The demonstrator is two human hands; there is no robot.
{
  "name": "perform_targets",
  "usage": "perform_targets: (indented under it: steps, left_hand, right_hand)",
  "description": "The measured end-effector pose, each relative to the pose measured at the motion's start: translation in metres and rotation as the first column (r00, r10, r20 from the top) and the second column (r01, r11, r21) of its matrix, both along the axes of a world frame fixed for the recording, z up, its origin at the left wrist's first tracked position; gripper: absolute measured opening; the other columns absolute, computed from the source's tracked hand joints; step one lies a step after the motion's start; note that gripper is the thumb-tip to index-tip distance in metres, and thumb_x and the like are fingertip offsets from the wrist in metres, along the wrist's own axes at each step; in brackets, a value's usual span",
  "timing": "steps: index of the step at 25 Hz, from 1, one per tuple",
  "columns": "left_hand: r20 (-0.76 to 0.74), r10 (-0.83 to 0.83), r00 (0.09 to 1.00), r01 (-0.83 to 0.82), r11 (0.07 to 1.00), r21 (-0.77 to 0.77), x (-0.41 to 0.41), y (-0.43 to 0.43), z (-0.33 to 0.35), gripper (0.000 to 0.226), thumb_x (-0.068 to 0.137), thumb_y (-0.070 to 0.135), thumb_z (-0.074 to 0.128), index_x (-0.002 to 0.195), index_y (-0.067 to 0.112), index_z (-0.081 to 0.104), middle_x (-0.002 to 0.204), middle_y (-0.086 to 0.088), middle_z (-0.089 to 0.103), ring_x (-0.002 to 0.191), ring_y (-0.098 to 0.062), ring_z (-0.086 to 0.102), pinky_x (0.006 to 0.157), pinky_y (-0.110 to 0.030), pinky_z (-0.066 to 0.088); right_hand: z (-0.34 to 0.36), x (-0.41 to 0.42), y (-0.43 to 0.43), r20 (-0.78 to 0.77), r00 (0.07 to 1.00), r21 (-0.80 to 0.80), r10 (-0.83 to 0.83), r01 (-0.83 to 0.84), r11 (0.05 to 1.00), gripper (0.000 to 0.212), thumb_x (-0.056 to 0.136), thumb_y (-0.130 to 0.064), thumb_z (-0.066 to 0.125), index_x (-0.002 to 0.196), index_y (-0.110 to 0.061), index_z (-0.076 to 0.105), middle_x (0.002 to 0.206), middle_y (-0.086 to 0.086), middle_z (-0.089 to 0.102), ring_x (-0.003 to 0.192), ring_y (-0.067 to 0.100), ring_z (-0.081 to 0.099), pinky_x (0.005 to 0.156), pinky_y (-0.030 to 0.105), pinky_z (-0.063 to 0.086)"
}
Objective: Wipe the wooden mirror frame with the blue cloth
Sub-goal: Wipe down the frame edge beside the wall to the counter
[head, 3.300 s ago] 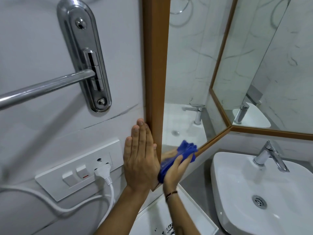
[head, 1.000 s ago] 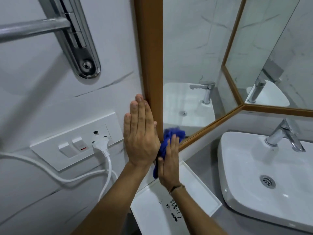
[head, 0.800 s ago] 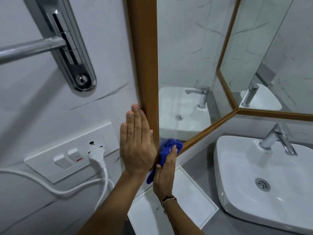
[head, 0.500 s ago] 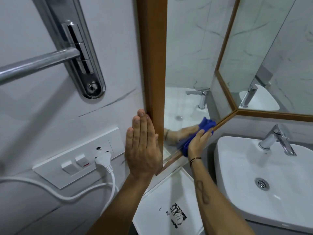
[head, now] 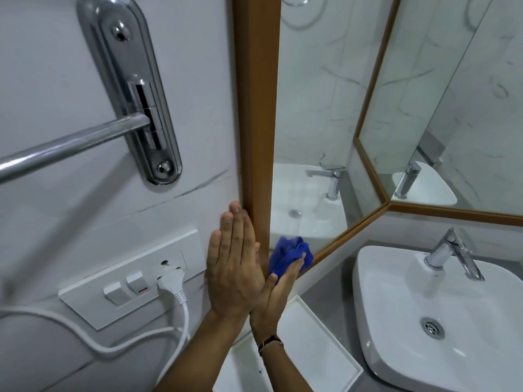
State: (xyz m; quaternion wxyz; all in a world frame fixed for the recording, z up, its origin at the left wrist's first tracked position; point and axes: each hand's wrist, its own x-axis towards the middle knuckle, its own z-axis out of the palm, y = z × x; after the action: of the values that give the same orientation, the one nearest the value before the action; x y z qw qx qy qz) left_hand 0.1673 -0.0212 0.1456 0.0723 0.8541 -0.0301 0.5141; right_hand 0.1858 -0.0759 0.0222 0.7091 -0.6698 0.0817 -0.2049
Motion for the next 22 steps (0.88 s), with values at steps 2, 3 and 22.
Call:
perform_targets:
  steps: [2, 3, 22]
  left_hand:
    - [-0.004, -0.014, 1.000, 0.014, 1.000, 0.013, 0.000, 0.002, -0.003, 0.062, 0.125, 0.030, 0.017, 0.179, 0.005, -0.001, 0.189, -0.008, -0.012, 0.176, -0.022, -0.007, 0.143, -0.039, -0.004]
    - [-0.004, -0.015, 1.000, 0.015, 1.000, 0.022, 0.001, 0.003, -0.004, 0.062, 0.125, 0.029, 0.017, 0.179, 0.004, 0.000, 0.189, -0.009, -0.011, 0.176, -0.022, -0.006, 0.143, -0.039, -0.003]
    - [-0.197, 0.035, 0.980, -0.031, 0.999, 0.023, -0.028, -0.013, 0.012, 0.069, 0.121, 0.035, 0.020, 0.179, 0.000, 0.005, 0.188, -0.019, 0.005, 0.176, -0.030, 0.005, 0.144, -0.045, 0.002]
  right_hand:
    - [0.003, 0.004, -0.008, 0.083, 0.995, -0.161, 0.050, -0.036, 0.986, 0.080, 0.108, -0.051, 0.041, 0.175, -0.052, -0.004, 0.185, -0.025, 0.002, 0.176, 0.022, 0.010, 0.140, 0.066, 0.016]
    - [0.008, 0.010, -0.012, 0.179, 0.982, -0.234, 0.059, -0.016, 0.972, 0.079, 0.111, -0.043, 0.041, 0.176, -0.049, -0.004, 0.187, -0.021, 0.000, 0.176, 0.024, 0.006, 0.139, 0.067, 0.013]
    - [0.222, 0.054, -0.063, 0.762, 0.640, -0.508, 0.099, 0.497, 0.703, 0.036, 0.117, -0.010, 0.052, 0.153, -0.006, 0.051, 0.164, 0.016, 0.050, 0.155, 0.036, 0.047, 0.137, 0.037, 0.028]
